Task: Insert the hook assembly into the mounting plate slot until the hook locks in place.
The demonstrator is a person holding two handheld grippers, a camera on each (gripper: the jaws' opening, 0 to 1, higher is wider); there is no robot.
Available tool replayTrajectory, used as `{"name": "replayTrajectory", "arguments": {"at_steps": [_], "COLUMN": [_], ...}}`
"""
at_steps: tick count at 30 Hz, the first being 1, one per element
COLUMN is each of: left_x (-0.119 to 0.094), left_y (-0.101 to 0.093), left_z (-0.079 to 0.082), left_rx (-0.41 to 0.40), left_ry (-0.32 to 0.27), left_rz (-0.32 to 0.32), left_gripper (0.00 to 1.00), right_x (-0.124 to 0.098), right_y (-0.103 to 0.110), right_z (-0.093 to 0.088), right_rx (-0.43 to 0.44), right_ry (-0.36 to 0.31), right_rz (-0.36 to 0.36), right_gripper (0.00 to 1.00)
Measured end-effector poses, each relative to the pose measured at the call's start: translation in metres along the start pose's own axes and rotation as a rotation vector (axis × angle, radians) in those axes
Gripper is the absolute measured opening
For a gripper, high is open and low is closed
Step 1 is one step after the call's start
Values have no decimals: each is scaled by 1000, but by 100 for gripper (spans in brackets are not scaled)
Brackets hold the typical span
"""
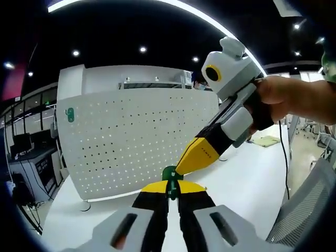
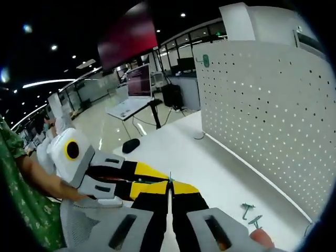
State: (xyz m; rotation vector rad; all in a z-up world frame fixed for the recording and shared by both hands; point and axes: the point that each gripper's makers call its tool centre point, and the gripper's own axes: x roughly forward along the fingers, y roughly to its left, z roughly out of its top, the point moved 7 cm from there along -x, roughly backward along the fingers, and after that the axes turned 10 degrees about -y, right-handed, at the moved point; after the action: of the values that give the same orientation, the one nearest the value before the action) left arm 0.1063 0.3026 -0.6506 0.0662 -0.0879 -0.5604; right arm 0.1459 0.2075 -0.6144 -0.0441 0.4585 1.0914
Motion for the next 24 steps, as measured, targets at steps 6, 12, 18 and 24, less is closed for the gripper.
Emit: {"name": "replayTrajectory", "arguments": {"at_steps": [6, 12, 18, 24], "left_x": [0, 1, 0, 0], "left_y": [-1, -1, 0, 0], "left_z": [0, 0, 0, 0], "left_rx": [2, 12, 12, -8], "left_ry": [0, -4, -9, -7], "left_rz": [-3, -3, 3, 8], "left_gripper": [4, 4, 4, 4], "right_x": [0, 0, 0, 1], "right_y": [0, -1, 1, 0], "right_z": [0, 0, 1, 1], "right_rx": [2, 10, 23, 20], "right_ry": [2, 2, 3, 0], "right_rz": [-4, -6, -8, -8], "right_gripper": [0, 0, 0, 0]}}
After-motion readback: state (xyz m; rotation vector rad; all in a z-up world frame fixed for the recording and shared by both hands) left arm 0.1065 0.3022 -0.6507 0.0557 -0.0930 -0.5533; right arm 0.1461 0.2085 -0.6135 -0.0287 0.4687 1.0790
